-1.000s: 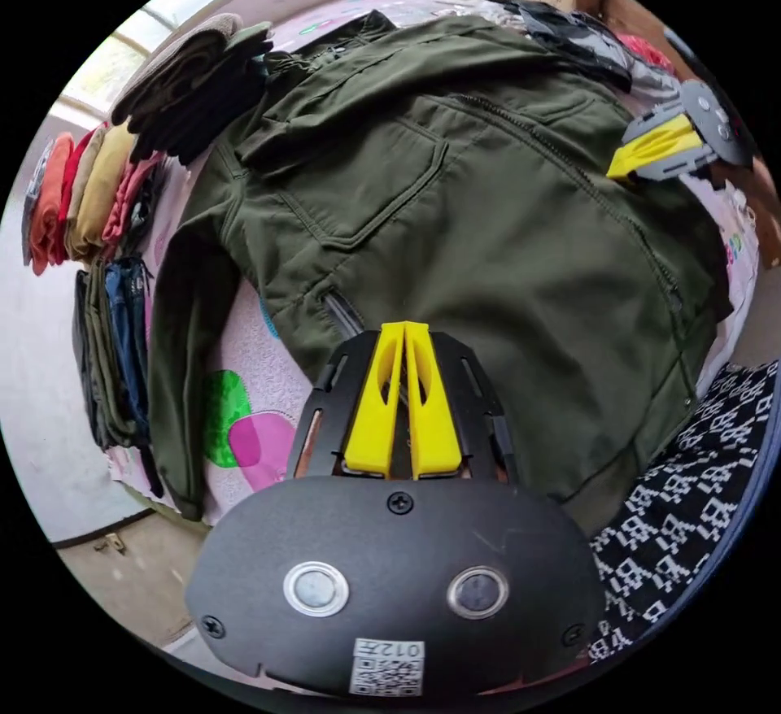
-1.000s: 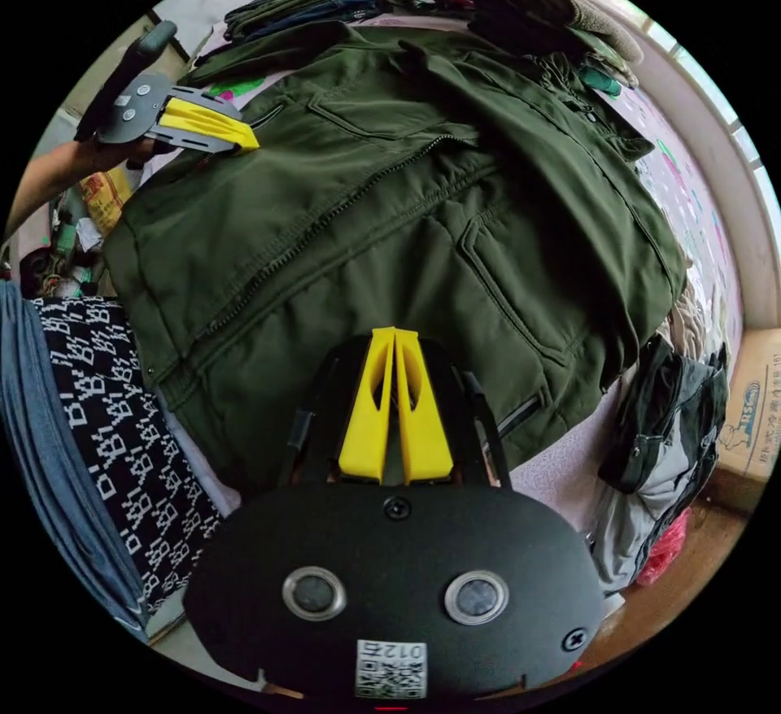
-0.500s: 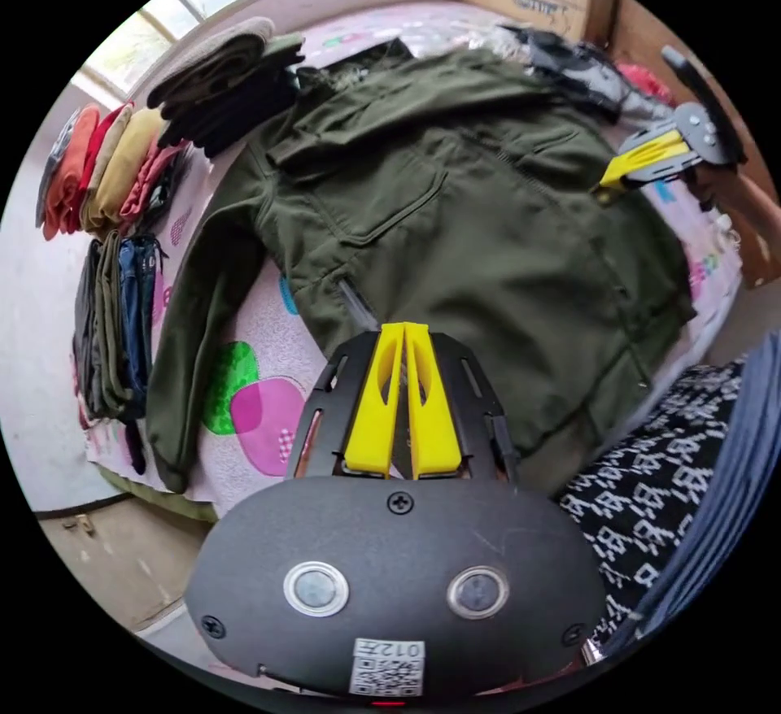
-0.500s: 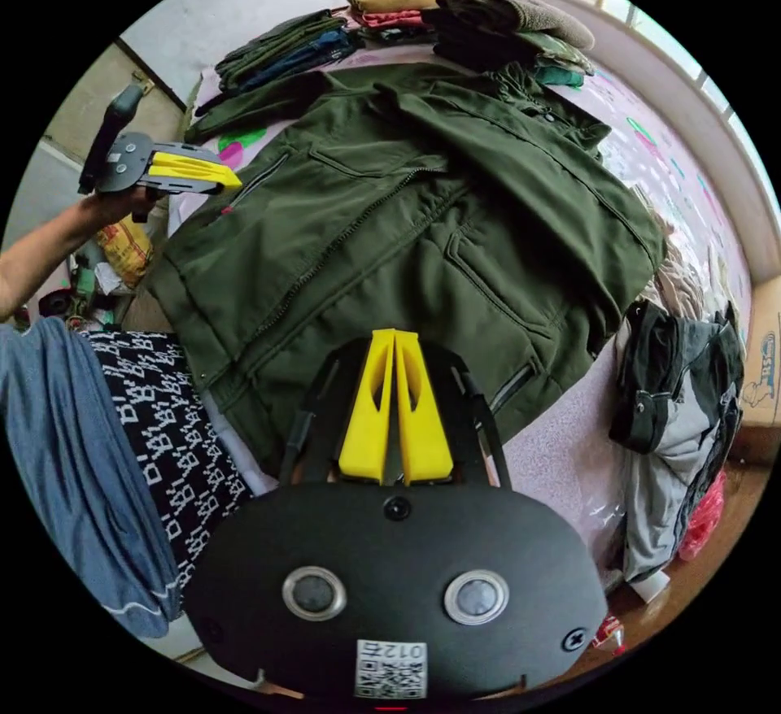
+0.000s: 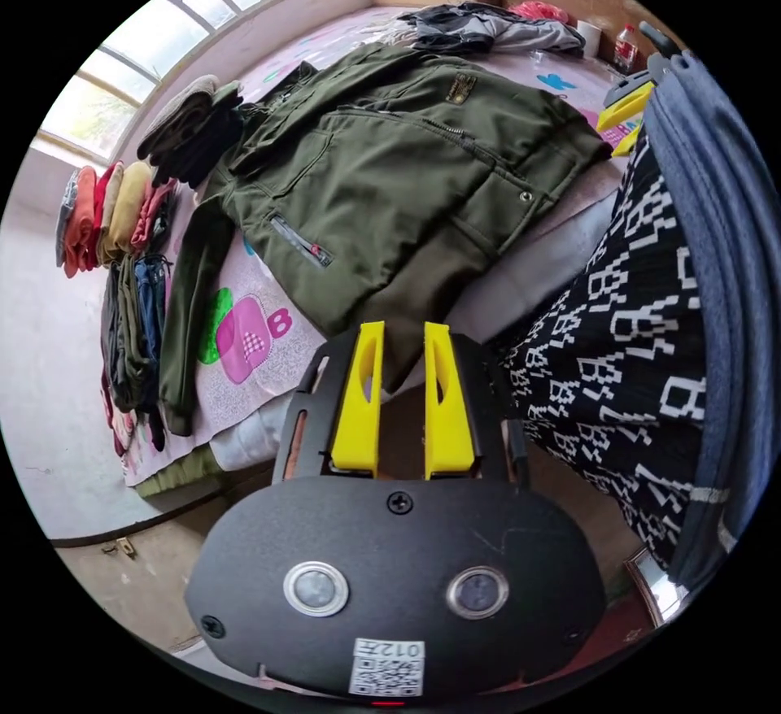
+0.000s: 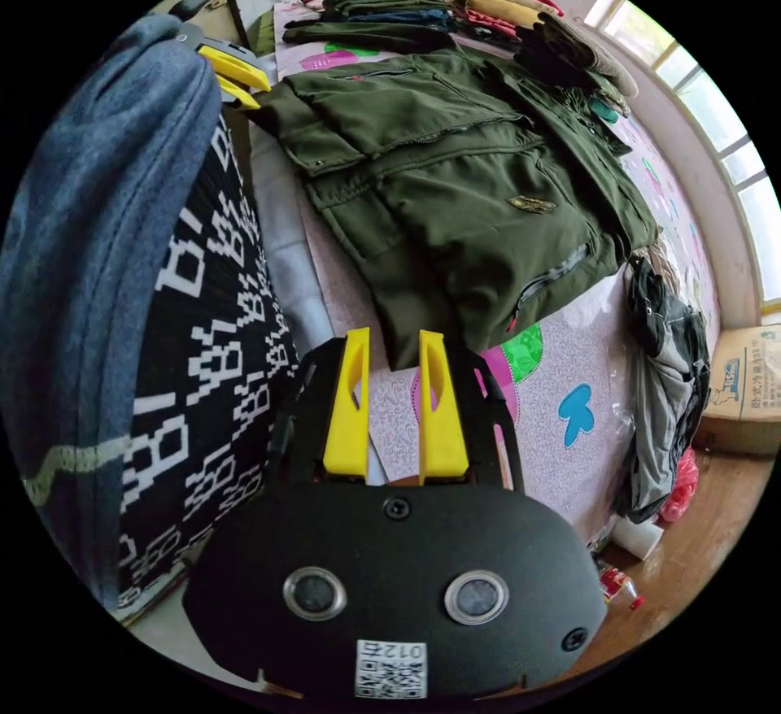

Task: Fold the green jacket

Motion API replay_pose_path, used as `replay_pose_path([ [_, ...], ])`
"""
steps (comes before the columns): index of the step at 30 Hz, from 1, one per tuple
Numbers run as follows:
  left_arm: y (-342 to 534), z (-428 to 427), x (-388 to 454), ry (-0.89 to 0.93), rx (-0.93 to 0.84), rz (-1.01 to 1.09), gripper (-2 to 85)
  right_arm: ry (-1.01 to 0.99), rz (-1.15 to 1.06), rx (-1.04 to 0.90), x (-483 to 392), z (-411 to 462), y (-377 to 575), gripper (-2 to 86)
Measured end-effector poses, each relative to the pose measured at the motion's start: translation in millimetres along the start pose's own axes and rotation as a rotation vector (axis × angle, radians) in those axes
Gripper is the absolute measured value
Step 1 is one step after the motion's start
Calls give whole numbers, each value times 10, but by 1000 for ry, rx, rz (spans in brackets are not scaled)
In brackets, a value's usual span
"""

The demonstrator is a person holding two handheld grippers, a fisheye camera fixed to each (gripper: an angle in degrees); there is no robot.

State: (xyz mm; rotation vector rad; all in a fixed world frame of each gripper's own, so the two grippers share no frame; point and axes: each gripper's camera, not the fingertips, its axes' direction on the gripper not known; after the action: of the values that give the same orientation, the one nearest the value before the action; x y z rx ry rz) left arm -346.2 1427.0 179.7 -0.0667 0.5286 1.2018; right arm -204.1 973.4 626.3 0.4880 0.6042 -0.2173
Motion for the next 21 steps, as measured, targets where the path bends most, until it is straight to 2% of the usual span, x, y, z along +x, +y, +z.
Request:
replay_pose_path([
  [5,236,2,401,-134,-20,39,88,69,10,18,-217,-19,-29,53],
  [11,509,-32,714,-214,-25,-21,90,150,-16,29,-521,-175,-61,18],
  [21,580,23,1227,-317,3,-15,39,148,-46,25,-760,-339,-114,8],
])
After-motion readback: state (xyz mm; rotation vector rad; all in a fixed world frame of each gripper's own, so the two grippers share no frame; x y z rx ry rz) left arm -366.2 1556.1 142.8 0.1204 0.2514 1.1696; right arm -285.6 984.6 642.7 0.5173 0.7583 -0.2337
